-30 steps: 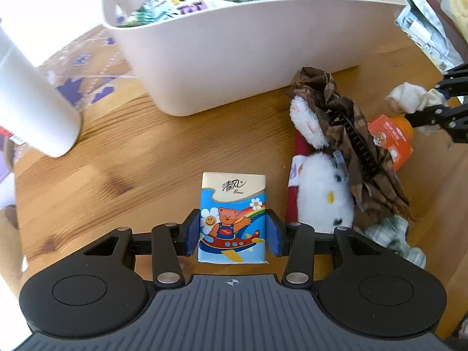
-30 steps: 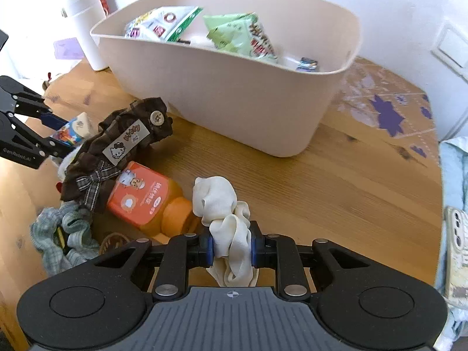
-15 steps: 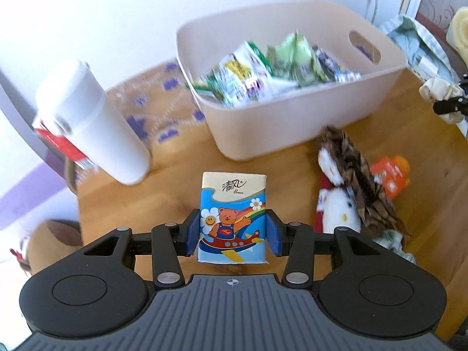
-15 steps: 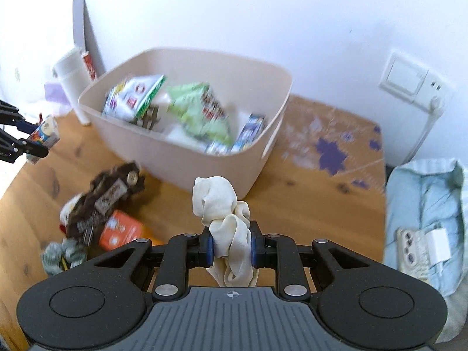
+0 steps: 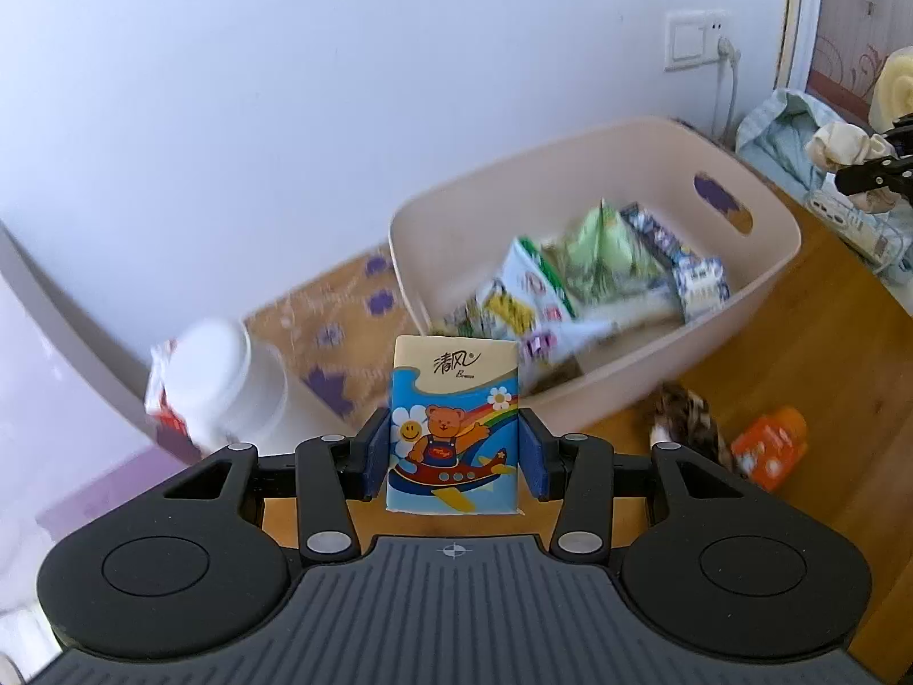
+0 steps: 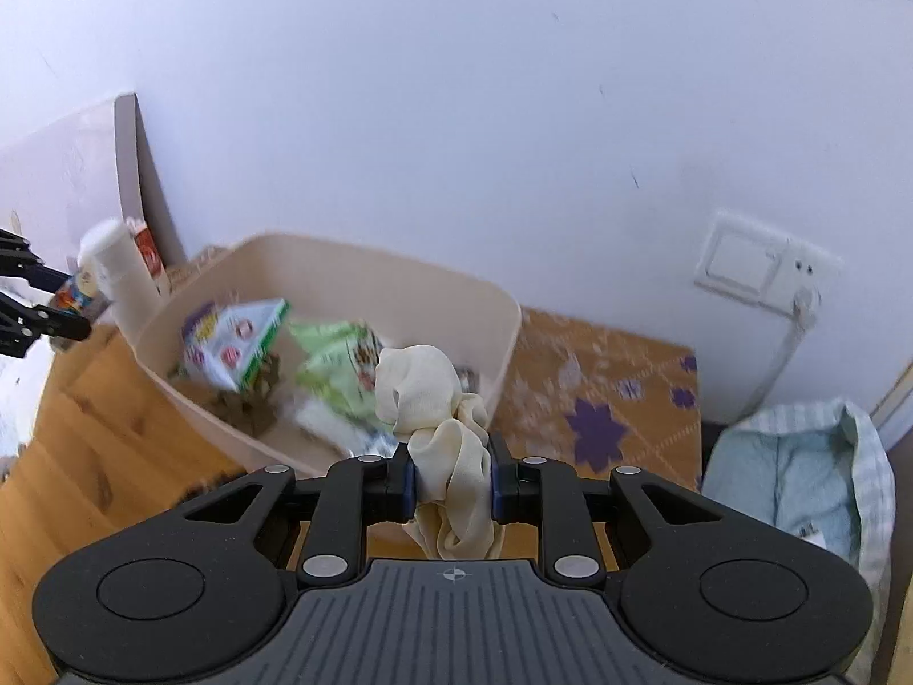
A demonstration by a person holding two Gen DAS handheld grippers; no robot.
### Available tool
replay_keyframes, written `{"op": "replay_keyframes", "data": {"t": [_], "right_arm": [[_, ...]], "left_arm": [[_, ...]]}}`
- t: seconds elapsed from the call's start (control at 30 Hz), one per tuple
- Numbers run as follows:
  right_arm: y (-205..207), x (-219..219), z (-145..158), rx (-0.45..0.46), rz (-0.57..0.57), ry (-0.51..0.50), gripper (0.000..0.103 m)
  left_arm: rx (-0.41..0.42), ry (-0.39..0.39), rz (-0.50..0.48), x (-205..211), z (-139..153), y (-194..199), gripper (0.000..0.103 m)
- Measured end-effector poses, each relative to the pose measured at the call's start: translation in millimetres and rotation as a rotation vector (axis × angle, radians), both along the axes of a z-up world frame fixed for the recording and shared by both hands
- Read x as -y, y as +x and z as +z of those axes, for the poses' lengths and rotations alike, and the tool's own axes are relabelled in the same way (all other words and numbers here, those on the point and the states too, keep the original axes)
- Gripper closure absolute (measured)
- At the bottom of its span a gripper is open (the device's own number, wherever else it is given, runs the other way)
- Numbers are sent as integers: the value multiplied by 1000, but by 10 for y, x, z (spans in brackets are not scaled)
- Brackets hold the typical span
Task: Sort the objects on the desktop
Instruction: 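Carry both items over the basket and open both tools to drop them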
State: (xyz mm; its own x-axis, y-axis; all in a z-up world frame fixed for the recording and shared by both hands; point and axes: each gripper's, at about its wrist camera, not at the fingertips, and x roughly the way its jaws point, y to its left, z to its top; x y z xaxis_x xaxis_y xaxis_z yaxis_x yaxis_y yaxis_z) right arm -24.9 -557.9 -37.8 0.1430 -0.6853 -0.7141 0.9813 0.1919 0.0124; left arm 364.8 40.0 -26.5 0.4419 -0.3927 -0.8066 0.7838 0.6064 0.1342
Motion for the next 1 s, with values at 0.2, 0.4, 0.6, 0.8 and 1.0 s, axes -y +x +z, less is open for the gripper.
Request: {"op": "replay_keyframes", "data": {"t": [0.2, 0.4, 0.6, 0.8, 1.0], "right_arm": [[178, 224, 96, 17, -14, -20, 78], [453, 474, 50, -8, 42, -9, 71], [603, 704, -139, -32, 69, 27, 65], [568, 906, -391, -13, 23, 95, 63], [493, 1018, -648, 5, -62, 161, 62]], "left_arm": [[32, -29, -27, 264, 129, 130, 56], [33, -45, -42, 600, 105, 248, 56], [1, -45, -39, 878, -68, 339, 56], [-60, -42, -20, 1088, -315, 411, 56], [-101, -1, -21, 1271, -565, 435, 56]]}}
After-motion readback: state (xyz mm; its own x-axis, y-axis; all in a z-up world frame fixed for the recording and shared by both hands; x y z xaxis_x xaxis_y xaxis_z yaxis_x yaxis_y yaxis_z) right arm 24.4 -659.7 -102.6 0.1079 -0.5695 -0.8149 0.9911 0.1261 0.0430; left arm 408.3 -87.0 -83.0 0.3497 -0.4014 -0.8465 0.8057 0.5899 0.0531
